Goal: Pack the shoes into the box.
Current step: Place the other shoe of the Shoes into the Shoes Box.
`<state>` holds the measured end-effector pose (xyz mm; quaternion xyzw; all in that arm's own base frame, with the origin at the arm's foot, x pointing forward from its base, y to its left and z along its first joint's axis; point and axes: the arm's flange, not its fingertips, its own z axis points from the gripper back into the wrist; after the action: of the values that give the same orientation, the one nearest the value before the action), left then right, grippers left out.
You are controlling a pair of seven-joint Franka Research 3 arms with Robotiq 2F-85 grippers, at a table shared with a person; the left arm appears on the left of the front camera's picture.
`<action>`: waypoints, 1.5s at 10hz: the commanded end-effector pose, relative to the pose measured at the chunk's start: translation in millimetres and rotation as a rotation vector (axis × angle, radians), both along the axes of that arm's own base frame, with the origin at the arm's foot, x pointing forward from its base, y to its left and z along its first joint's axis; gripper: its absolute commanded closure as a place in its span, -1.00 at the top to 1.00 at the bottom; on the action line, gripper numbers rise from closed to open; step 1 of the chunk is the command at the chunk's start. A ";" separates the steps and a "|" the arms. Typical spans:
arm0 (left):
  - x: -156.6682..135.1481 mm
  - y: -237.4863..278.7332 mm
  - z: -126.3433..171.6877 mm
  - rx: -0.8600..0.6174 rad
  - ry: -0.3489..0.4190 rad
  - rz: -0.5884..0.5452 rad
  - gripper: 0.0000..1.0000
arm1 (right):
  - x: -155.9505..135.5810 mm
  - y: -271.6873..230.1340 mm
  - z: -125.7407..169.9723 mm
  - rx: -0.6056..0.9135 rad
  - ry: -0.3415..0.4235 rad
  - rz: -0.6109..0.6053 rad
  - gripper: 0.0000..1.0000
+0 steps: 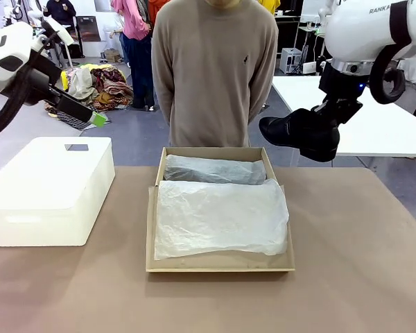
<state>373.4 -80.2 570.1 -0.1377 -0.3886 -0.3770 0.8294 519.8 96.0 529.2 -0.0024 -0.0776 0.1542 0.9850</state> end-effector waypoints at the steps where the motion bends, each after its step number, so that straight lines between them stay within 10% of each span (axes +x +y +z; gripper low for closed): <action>1: -0.3 0.6 -1.9 -0.013 -0.003 -0.011 1.00 | -1.6 -2.7 2.9 -0.002 -0.015 0.017 -1.00; 4: -0.3 0.6 -1.9 -0.013 -0.003 -0.011 1.00 | 0.1 -0.1 -0.1 0.000 0.000 0.000 -1.00; 12: -0.3 0.6 -1.9 -0.013 -0.003 -0.011 1.00 | -10.1 109.2 10.0 0.023 -0.037 -0.637 -1.00; 15: -0.3 0.6 -1.9 -0.013 -0.003 -0.011 1.00 | -10.7 129.0 12.1 0.027 -0.039 -0.651 -1.00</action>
<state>373.4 -80.2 570.0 -0.1377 -0.3886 -0.3770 0.8294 501.8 222.6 529.0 -0.0050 -0.0845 -0.1656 0.9826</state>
